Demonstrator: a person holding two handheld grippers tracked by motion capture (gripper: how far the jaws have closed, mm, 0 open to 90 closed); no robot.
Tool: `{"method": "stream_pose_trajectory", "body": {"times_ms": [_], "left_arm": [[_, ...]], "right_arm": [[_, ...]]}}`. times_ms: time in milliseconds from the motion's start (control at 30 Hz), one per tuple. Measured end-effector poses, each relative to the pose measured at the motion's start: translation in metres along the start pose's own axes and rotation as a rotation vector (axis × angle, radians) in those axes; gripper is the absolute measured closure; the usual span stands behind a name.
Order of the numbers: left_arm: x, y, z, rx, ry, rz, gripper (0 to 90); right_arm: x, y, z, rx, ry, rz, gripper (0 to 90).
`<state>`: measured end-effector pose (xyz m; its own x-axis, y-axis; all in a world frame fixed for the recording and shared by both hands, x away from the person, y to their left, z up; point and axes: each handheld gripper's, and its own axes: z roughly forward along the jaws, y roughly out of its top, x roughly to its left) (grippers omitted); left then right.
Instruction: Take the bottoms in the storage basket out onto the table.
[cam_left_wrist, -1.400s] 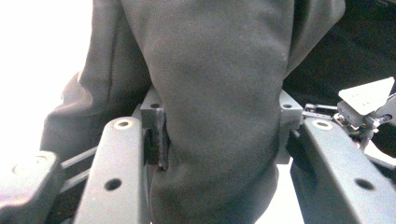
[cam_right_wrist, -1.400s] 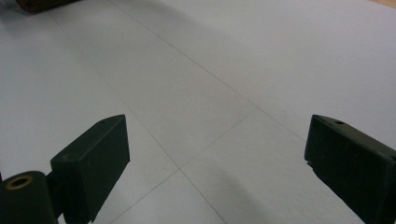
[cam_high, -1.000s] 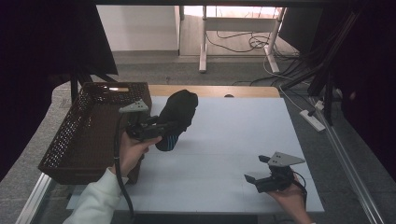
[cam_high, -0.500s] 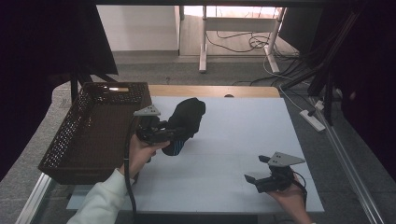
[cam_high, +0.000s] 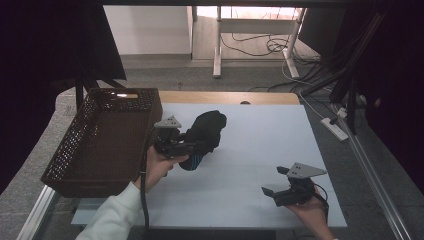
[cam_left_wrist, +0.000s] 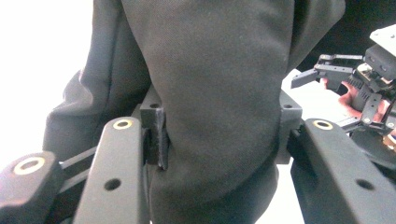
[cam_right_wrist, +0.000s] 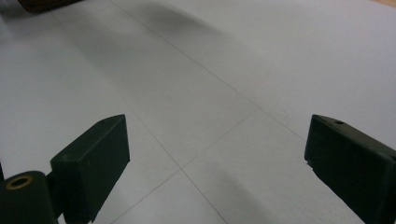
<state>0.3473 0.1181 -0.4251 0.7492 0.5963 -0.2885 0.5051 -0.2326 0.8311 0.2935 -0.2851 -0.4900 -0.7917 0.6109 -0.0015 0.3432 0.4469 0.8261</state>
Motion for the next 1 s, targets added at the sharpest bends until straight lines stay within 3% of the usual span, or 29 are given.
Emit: {"method": "stream_pose_trajectory", "body": {"times_ms": [300, 467, 633, 1000], "left_arm": [[-0.004, -0.009, 0.036, 0.102, -0.008, 0.021, 52.6], [-0.005, -0.019, 0.053, 0.174, 0.011, 0.04, 52.1], [-0.002, -0.026, 0.062, 0.208, 0.04, 0.046, 51.7], [0.006, -0.039, 0.078, 0.262, 0.047, 0.04, 50.2]], "right_arm": [[0.0, 0.0, 0.0, 0.002, 0.0, 0.001, 6.5], [-0.001, -0.001, 0.0, 0.0, 0.001, 0.001, 6.5], [-0.001, 0.0, -0.001, -0.006, 0.0, 0.003, 6.5], [-0.001, 0.0, -0.001, -0.004, 0.002, 0.002, 6.5]]}}
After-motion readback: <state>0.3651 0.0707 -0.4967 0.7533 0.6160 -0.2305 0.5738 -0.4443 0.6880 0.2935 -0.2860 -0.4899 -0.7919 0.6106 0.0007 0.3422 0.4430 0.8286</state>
